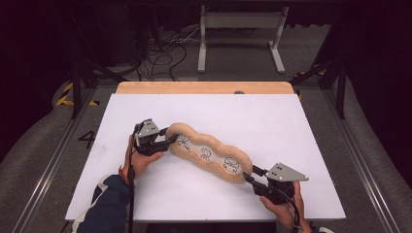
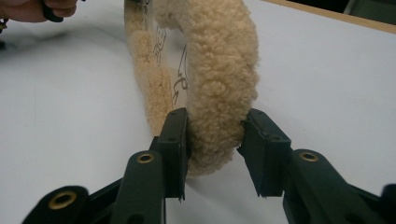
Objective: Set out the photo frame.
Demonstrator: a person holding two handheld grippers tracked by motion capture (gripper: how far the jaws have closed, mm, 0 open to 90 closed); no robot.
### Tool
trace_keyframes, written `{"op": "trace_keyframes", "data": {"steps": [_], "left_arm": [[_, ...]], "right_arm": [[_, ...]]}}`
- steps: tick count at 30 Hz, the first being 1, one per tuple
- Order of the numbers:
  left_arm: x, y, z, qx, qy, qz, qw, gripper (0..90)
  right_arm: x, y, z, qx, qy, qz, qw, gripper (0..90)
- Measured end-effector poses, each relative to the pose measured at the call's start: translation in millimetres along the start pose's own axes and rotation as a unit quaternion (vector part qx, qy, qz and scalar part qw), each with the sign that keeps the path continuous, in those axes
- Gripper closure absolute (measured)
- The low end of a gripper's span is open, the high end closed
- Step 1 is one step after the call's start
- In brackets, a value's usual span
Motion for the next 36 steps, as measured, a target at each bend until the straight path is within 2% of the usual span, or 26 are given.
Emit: {"op": "trace_keyframes", "data": {"steps": [3, 5, 8, 20, 22, 28, 30, 36], "left_arm": [[0.6, 1.1, 3.1, 0.004, 0.0, -0.004, 1.0, 64.3], [-0.6, 2.5, 5.4, 0.008, 0.002, -0.002, 1.0, 66.0], [-0.9, 3.3, 6.9, 0.011, 0.001, -0.008, 0.9999, 66.9], [-7.0, 11.4, 19.5, 0.016, -0.009, -0.009, 0.9998, 67.3], [-8.7, 14.1, 23.7, 0.016, -0.002, 0.001, 0.9999, 67.2], [-12.2, 18.7, 32.2, 0.021, 0.0, -0.001, 0.9998, 66.8], [-12.7, 19.6, 34.7, 0.022, 0.01, 0.005, 0.9997, 66.1], [-14.5, 15.5, 34.7, 0.009, 0.005, -0.008, 0.9999, 61.7]], "right_arm": [[-2.7, 0.3, -0.3, 0.001, -0.001, 0.001, 1.0, 62.7], [-5.5, 0.5, -1.0, 0.001, -0.001, -0.003, 1.0, 62.9], [-8.6, 0.7, -1.6, 0.002, -0.003, -0.005, 1.0, 63.2], [-20.3, -1.5, -8.5, 0.005, 0.0, -0.007, 1.0, 63.4], [-22.4, -1.9, -9.9, 0.004, 0.001, -0.009, 1.0, 63.5], [-26.1, -2.6, -12.6, 0.005, 0.004, -0.013, 0.9999, 63.5], [-27.7, -2.9, -13.5, 0.006, 0.007, -0.014, 0.9999, 61.9], [-29.8, -4.4, -10.2, 0.003, 0.014, -0.017, 0.9998, 56.0]]}}
Point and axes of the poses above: each handheld gripper's, and its own axes: z roughly backward along the jaws, y roughly out of its underside, x roughly to its left, the point moved 8 cm from there along -z, roughly forward along the jaws, and after that the axes turned 6 degrees about z, right-handed, at the moved point
